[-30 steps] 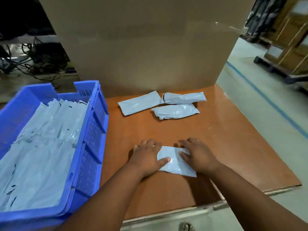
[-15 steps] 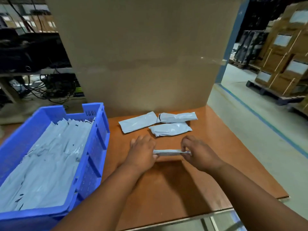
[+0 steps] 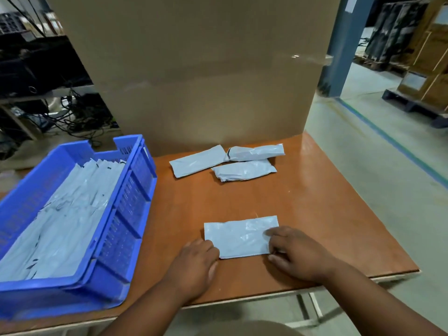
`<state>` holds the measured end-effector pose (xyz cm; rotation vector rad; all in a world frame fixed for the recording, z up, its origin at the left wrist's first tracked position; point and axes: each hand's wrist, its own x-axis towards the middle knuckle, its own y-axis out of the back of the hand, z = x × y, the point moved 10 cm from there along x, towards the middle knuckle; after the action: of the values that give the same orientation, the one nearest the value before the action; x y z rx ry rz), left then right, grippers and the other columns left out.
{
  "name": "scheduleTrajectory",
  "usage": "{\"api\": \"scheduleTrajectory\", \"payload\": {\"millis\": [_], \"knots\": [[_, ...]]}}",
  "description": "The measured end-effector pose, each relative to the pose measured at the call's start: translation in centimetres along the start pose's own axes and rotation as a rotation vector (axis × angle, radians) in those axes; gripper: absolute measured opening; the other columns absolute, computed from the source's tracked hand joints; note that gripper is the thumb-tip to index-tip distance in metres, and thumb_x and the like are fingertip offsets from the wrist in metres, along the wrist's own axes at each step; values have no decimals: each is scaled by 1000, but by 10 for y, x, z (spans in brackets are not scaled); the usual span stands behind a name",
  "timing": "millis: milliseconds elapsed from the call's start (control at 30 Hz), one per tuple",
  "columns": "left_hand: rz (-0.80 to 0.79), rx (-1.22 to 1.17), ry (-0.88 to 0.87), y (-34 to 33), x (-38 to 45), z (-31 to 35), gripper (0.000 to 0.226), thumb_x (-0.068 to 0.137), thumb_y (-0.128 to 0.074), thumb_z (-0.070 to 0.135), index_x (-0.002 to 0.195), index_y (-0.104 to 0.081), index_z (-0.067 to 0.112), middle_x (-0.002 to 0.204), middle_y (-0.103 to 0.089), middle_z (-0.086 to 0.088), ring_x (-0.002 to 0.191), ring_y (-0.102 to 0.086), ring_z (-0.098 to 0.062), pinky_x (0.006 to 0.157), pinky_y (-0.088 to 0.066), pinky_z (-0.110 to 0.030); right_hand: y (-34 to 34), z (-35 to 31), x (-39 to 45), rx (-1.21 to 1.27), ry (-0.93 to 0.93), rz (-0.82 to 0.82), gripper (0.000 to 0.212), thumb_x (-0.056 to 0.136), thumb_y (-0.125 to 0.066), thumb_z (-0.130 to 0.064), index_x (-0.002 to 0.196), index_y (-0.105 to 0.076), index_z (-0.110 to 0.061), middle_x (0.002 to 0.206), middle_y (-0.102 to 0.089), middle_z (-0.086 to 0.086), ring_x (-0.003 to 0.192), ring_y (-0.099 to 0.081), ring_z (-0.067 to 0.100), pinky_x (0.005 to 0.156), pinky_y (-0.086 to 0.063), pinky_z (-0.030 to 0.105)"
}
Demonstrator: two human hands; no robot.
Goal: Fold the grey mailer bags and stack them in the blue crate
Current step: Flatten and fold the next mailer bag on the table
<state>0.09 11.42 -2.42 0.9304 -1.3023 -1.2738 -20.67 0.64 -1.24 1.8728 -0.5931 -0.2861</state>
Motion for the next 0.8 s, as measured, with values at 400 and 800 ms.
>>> {"api": "scheduleTrajectory", "payload": {"millis": [400, 800], "knots": [[-4, -79, 13, -25, 66, 30, 46, 101, -42, 29, 140, -58, 10, 149, -55, -11, 145, -45, -29, 122, -36, -45, -14, -29, 68, -142, -31, 157, 25, 104, -49, -29, 118, -67, -20, 125, -63, 4, 113, -59, 30, 102, -46, 42], [-121, 26, 222, -62, 56, 8, 71, 108, -14, 59, 169, -14, 22, 177, -12, -5, 164, -8, -26, 129, -11, -59, -73, 9, 60, -262, -226, -80, 66, 110, -14, -60, 169, -8, -33, 178, -5, 1, 164, -2, 26, 128, -6, 64]]}}
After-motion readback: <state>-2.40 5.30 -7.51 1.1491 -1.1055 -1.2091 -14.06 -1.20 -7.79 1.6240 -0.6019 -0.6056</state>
